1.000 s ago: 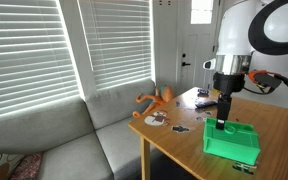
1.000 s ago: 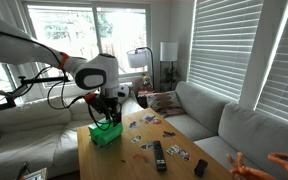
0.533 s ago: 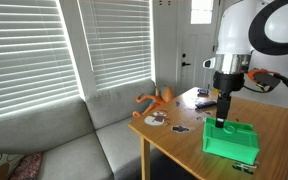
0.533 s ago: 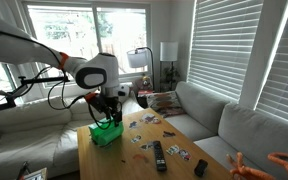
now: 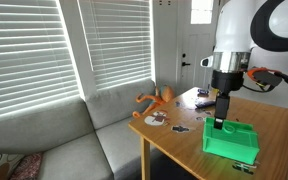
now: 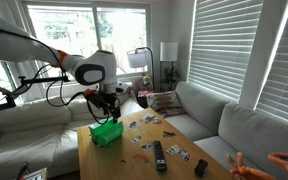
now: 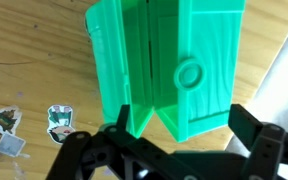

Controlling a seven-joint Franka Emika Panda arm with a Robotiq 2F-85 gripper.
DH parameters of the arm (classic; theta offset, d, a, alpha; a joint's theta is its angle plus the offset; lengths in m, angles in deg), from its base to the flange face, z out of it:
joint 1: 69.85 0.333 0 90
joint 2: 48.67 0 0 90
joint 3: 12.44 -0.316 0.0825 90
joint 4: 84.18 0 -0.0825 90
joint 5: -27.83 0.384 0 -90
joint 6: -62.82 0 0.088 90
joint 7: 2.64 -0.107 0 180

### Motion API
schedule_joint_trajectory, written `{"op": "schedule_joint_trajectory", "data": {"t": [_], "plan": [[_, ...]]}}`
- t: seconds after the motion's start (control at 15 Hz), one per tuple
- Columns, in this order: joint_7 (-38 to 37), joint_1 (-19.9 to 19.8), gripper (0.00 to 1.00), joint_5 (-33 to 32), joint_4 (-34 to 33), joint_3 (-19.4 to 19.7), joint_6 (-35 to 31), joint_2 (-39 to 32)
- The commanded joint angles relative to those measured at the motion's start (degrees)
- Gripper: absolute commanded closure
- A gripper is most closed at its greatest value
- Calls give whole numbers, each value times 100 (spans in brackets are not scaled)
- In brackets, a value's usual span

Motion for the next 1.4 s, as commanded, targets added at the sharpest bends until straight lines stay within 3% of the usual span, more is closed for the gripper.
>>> {"op": "schedule_joint_trajectory", "data": {"t": [0.0,0.73,0.93,1.07,1.33], "plan": [[-347,138,0,73,-273,-161,310,-118],[-619,160,2,-91,-264,-304,238,-469],[-665,146,32,-152,-249,-304,207,-435],[-680,140,46,-190,-255,-305,197,-421],[-707,133,59,-275,-260,-306,186,-432]]}}
